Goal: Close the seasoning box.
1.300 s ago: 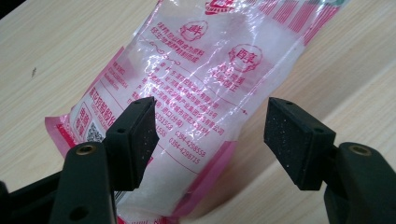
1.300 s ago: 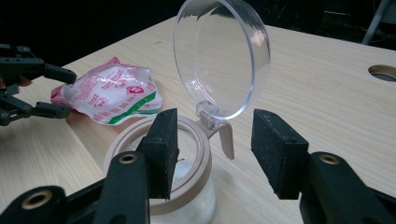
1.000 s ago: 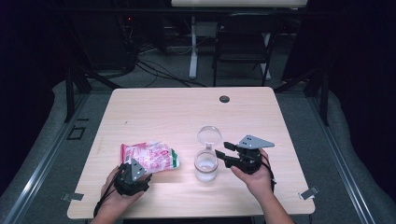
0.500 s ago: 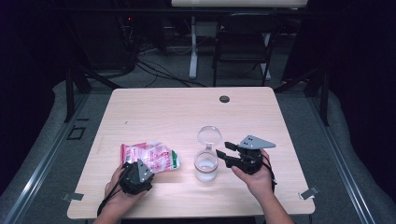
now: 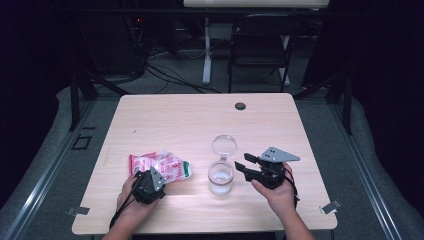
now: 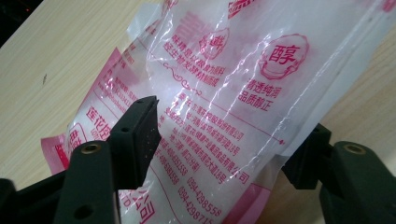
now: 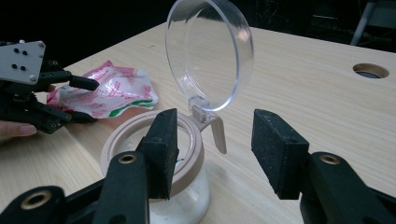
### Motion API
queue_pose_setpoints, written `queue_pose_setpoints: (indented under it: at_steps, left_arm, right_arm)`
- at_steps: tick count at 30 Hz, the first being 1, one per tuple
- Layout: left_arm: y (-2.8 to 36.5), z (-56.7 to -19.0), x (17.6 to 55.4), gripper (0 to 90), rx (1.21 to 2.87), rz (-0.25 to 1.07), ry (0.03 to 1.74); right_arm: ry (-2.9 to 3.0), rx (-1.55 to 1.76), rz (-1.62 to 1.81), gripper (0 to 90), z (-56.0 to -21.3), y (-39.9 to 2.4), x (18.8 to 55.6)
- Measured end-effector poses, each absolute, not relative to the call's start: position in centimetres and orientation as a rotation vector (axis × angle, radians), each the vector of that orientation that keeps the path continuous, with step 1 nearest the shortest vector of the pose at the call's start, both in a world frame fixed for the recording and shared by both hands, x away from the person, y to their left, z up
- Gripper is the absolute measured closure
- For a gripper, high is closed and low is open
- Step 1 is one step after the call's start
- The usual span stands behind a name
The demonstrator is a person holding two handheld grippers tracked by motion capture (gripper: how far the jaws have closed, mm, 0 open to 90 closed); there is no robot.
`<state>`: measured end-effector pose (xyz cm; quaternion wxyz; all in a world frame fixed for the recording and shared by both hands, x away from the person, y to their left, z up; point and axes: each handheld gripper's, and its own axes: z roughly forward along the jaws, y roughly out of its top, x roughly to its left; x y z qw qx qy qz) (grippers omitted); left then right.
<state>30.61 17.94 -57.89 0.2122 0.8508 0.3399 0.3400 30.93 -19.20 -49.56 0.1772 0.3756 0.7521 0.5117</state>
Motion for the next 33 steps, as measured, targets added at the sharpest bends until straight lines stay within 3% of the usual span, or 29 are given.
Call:
queue_pose_setpoints:
  at_steps: [4, 14, 24, 33]
  left_arm:
    - [17.7, -57.9, 31.0, 49.6, 2.364, 0.905, 0.939]
    - [17.6, -57.9, 31.8, 65.2, 2.362, 0.852, 0.948]
    - [18.6, -56.8, 32.5, 87.0, 2.281, 0.696, 1.046]
    - [19.8, -55.6, 32.6, 90.0, 2.184, 0.617, 1.114]
  right_arm:
    - [2.111, 1.077, 1.449, 51.1, -49.6, -19.6, 30.6]
    - [2.087, 1.102, 1.439, 51.1, -49.8, -20.4, 30.1]
    - [2.073, 1.117, 1.439, 51.1, -49.8, -20.9, 29.8]
    - [2.062, 1.12, 1.434, 51.1, -49.8, -21.1, 29.8]
